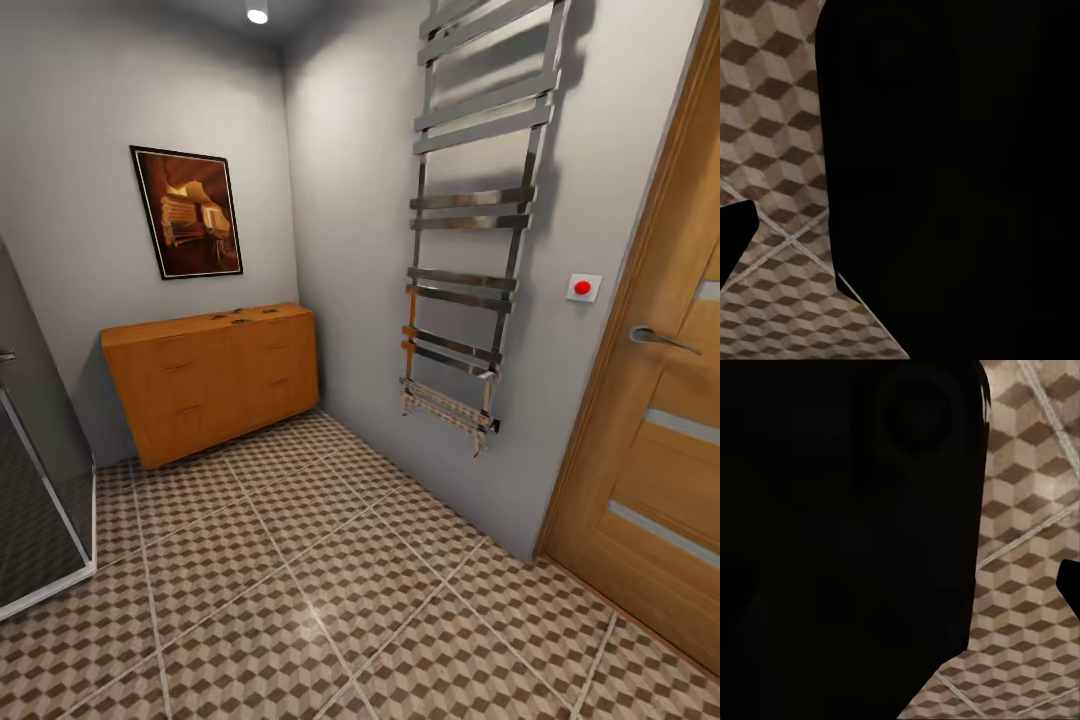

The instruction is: Take the four mousetraps from the cabinet in the bathroom and place them on the bathroom floor. Make sure all four end up on the same floor surface, and ensure that at least two of them are either under or directly next to the same bathroom sink.

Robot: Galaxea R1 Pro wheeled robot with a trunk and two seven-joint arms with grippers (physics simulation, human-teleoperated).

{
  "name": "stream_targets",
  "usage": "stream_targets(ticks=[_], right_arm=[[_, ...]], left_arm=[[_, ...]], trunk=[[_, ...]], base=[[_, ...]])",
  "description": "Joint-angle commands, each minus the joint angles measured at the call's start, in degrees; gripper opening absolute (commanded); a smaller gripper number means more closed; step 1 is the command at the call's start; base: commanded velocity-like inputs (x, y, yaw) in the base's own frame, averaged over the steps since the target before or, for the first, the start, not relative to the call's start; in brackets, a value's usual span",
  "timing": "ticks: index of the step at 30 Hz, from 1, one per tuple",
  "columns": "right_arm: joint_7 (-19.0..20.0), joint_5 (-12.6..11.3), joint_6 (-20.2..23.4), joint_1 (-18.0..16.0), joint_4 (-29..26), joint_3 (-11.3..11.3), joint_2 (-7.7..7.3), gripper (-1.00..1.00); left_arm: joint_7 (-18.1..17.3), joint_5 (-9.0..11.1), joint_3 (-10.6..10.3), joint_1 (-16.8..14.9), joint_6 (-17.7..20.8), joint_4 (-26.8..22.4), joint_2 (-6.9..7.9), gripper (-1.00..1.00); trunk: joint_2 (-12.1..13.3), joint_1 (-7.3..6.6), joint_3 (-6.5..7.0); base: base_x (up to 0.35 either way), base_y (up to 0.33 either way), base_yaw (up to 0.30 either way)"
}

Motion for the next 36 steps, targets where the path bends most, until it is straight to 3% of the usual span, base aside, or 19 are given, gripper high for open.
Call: stream_targets(ticks=[1, 15, 36], right_arm=[[-0.14, 0.33, -0.26, -0.26, 0.04, 0.32, 0.16, 1.0], [0.16, 0.54, -0.2, -0.26, 0.0, 0.52, 0.06, 1.0], [-0.17, 0.53, -0.26, -0.26, 0.0, 0.46, 0.11, 1.0]], left_arm=[[-0.09, 0.0, 0.13, 0.33, -0.33, -0.33, -0.09, 1.0], [-0.09, 0.0, 0.25, 0.35, -0.61, -2.09, -0.09, 1.0], [-0.09, 3.9, 0.35, 0.35, -0.61, -2.18, 0.17, 1.0]], trunk=[[-0.03, 0.0, -0.03], [-0.03, 0.0, -0.03], [-0.03, 0.0, -0.03]], base=[[0.0, 0.0, 0.0], [0.003, 0.0, 0.0], [0.294, 0.0, 0.016]])
